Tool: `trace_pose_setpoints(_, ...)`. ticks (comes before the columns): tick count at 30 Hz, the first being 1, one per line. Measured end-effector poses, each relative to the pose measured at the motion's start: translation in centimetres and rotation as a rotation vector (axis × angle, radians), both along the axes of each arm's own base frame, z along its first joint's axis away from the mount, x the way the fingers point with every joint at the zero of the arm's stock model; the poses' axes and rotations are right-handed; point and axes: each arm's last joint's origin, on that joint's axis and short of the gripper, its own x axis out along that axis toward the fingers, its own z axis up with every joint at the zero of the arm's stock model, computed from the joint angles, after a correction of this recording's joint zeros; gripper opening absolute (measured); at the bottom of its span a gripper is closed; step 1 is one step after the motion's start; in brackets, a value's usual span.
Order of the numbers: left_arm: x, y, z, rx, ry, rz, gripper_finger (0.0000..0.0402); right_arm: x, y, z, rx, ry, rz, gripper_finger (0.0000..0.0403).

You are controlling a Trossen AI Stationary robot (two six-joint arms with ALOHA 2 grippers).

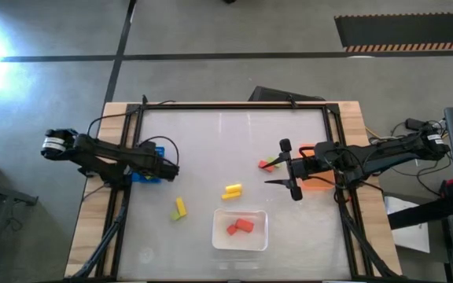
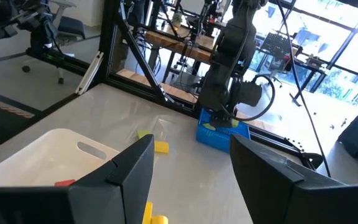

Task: Sort & place blocks by color
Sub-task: Put the green block into the blue bin, then put the yellow block into the orange bin

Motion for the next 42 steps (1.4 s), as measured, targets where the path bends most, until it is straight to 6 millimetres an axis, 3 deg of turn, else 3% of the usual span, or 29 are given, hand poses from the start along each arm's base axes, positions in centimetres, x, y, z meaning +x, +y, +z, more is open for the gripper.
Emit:
trace_pose_setpoints(5,0.0,0.0,0.0,0.014,0.001,-0.005,0.0184,0.0,0.0,0.0,0.002,0.000,-0.001,0.0201)
trace_pose_setpoints(10,0.0,0.0,0.2,0.012,-0.004,-0.009,0.0193,0.0,0.0,0.0,0.002,0.000,-0.001,0.0201)
trace_pose_setpoints(15,1.4,-0.5,2.1,-0.023,-0.044,-0.126,0.0194,0.0,0.0,0.0,0.024,0.004,-0.004,0.0201)
trace_pose_setpoints(22,4.5,-2.8,5.1,-0.102,-0.170,-0.517,0.0196,0.0,0.0,0.0,0.049,0.005,-0.007,0.0201)
trace_pose_setpoints(29,7.0,-5.9,5.6,-0.150,-0.380,-0.873,0.0196,0.1,0.0,-0.1,0.163,0.033,-0.023,0.0201)
trace_pose_setpoints(35,8.8,-8.6,6.7,0.022,-0.502,-1.285,0.0196,0.9,-0.3,-1.9,0.355,0.178,-0.225,0.0201)
trace_pose_setpoints(42,10.1,-9.1,8.6,0.303,-0.467,-1.603,0.0196,2.3,-0.7,-4.7,0.330,0.494,-0.508,0.0201)
